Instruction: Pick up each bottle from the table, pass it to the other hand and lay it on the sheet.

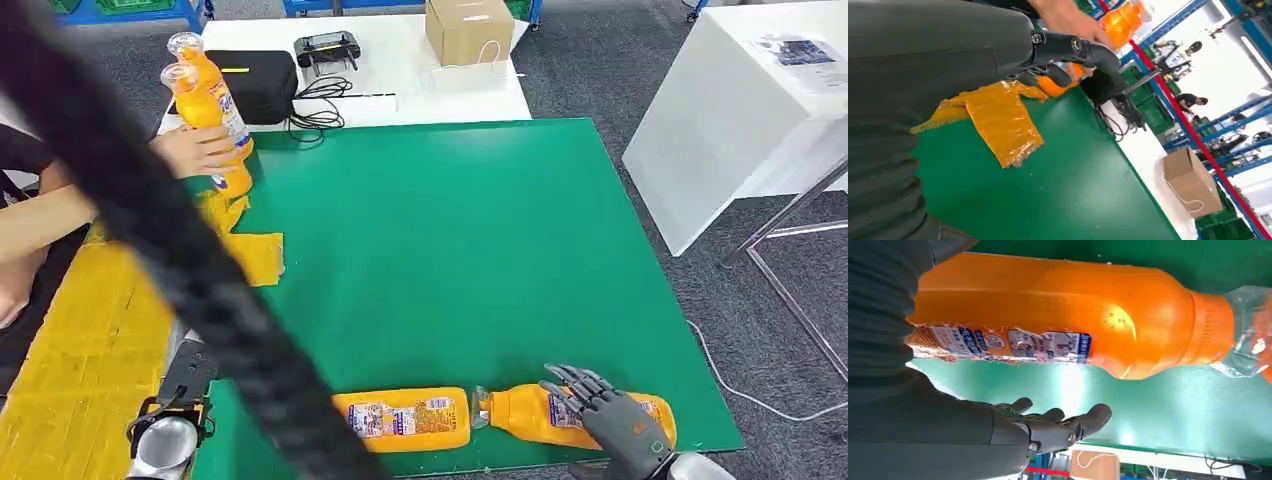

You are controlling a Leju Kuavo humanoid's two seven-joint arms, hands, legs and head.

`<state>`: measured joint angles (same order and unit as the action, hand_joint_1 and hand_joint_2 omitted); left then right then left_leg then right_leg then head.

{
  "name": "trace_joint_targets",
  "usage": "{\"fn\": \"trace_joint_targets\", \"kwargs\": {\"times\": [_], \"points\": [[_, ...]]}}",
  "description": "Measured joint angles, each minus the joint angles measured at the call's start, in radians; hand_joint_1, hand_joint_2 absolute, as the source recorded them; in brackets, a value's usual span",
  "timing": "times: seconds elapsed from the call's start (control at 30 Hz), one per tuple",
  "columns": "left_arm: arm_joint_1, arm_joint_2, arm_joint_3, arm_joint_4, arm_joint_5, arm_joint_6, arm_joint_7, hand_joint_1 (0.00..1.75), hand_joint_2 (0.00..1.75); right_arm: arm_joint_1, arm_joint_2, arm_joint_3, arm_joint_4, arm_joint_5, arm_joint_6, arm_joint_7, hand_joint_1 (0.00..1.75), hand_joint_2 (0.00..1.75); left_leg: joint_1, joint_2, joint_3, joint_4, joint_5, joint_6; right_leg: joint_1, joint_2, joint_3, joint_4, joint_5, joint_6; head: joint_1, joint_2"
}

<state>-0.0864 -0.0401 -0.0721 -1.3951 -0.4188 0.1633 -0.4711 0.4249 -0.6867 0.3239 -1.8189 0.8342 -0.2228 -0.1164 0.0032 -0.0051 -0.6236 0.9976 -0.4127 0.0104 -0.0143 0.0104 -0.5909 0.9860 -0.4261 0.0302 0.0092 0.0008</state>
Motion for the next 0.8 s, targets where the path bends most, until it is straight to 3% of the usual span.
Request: {"fn": "trace_joint_targets", "kwargs": {"times": [0.53, 0.8], "points": [[0.034, 0.0, 0.055, -0.016, 0.019, -0.018, 0.001, 0.0, 1.75, -0.013, 0.038, -0.096, 0.036, 0.177, 0.043, 0.087, 0.0, 1.75, 0.0, 0.0, 0.0, 0.0, 0.0, 0.0, 0.0, 0.0, 0.0, 0.0, 0.0, 0.0, 0.0, 0.0], [0.044, -0.002, 0.058, -0.018, 0.021, -0.019, 0.001, 0.0, 1.75, -0.025, 0.064, -0.124, 0.062, 0.19, 0.049, 0.092, 0.0, 1.75, 0.0, 0.0, 0.0, 0.0, 0.0, 0.0, 0.0, 0.0, 0.0, 0.0, 0.0, 0.0, 0.0, 0.0]]}}
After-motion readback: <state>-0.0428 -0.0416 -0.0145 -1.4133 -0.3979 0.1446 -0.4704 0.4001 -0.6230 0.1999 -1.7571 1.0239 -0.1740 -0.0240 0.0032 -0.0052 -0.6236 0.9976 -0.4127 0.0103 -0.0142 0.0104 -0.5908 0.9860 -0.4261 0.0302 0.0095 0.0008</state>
